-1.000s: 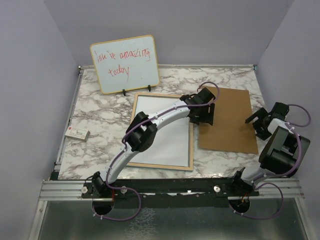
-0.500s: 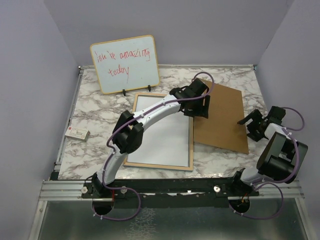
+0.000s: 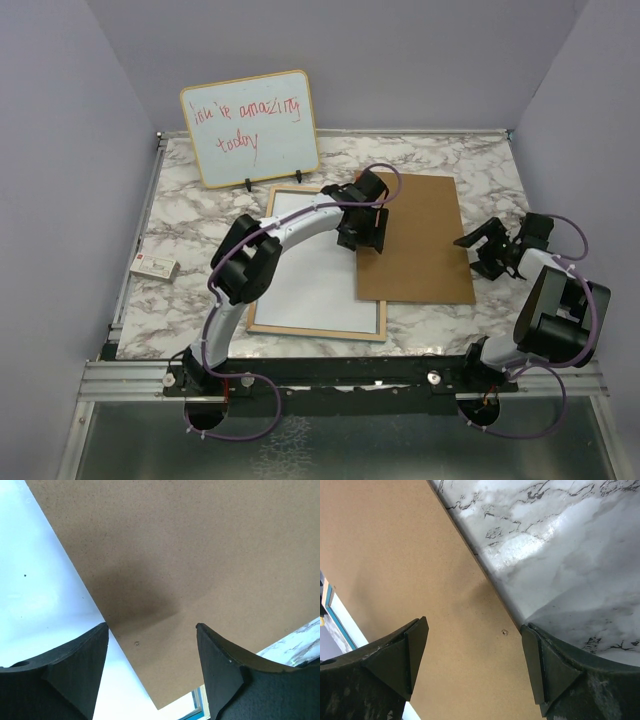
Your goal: Put the photo into the frame
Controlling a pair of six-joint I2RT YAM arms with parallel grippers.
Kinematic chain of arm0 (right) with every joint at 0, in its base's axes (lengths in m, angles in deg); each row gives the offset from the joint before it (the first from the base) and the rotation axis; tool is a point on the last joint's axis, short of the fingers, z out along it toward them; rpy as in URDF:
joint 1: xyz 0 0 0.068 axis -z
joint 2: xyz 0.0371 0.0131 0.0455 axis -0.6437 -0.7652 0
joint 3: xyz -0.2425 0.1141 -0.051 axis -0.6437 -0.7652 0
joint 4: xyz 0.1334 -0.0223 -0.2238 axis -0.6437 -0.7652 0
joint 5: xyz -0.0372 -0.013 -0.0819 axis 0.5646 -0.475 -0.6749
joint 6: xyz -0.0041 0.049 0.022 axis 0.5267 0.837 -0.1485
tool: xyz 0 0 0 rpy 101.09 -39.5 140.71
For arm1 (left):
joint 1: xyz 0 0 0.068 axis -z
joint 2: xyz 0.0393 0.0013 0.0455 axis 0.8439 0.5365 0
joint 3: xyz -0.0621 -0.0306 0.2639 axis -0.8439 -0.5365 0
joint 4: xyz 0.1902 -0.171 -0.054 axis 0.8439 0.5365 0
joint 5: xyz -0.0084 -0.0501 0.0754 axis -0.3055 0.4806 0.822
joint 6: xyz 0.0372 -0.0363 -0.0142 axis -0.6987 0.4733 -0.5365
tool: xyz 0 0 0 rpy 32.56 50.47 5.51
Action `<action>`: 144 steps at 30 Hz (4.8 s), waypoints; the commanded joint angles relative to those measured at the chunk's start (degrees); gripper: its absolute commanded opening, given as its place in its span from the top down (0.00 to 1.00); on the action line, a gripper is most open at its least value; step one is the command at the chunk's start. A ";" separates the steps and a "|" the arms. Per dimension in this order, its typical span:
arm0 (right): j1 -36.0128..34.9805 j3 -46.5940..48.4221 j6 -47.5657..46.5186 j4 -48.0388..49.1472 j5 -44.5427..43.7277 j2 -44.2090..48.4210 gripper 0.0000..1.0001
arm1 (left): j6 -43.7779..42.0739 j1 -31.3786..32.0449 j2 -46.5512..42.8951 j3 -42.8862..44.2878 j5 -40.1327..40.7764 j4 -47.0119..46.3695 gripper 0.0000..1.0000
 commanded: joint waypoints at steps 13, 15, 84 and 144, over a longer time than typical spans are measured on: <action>-1.75 -4.89 -1.02 -11.15 -0.18 -5.11 0.16 | -0.80 -4.20 -2.42 -5.85 -12.29 -5.62 0.21; -1.75 -4.81 -1.09 -11.11 -0.10 -5.35 0.16 | -0.30 -4.45 -2.27 -5.69 -14.47 -5.90 0.25; -30.29 66.53 15.00 -54.09 -26.49 -0.24 0.11 | -16.79 8.64 -15.20 18.49 12.97 -1.67 1.00; -31.83 63.30 7.62 -30.12 -4.81 7.48 1.00 | -17.53 -31.57 -27.77 -14.03 12.96 -0.15 0.01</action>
